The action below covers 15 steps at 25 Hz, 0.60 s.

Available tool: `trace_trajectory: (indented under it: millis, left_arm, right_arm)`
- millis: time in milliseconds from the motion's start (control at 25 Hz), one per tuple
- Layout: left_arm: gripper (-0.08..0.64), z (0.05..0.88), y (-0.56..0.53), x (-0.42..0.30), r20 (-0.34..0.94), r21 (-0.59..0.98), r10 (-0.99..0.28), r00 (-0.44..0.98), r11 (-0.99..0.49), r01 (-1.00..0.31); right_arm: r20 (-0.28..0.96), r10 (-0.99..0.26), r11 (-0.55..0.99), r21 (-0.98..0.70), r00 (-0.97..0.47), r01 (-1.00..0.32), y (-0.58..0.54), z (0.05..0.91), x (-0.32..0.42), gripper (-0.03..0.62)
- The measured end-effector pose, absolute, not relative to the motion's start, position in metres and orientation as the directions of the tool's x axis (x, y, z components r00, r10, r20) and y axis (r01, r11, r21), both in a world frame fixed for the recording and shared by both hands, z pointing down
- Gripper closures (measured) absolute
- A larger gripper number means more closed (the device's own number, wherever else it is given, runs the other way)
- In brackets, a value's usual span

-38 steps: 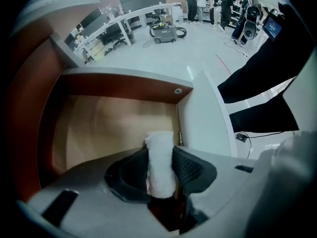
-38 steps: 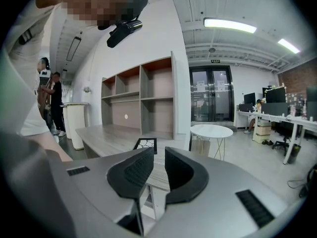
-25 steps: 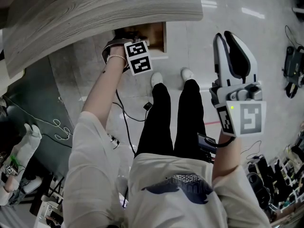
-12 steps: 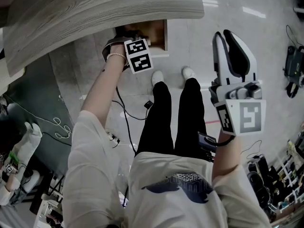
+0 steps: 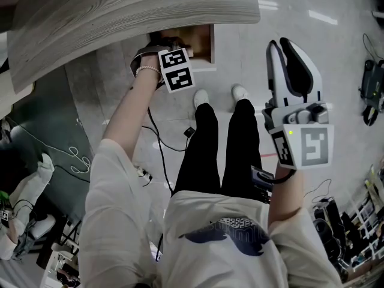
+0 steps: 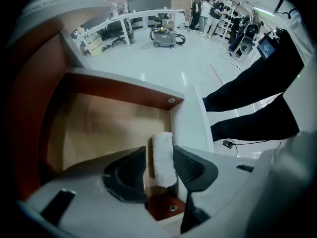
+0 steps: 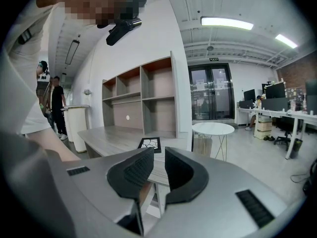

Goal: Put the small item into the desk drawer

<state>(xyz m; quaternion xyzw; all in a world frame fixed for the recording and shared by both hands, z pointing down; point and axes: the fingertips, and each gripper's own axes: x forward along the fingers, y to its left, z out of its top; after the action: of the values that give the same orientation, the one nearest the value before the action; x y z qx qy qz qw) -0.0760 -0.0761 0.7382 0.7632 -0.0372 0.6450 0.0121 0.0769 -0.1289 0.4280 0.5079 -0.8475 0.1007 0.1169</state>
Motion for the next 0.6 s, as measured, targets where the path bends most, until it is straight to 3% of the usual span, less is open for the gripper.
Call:
trace_trajectory:
  millis: [600]
  left_arm:
    - [0.396, 0.681, -0.084, -0.075, 0.955, -0.107, -0.144, 0.26, -0.982, -0.153]
  right_arm:
    - [0.271, -0.832, 0.492, -0.048, -0.485, -0.869, -0.124, 0.404, 0.06, 0.526]
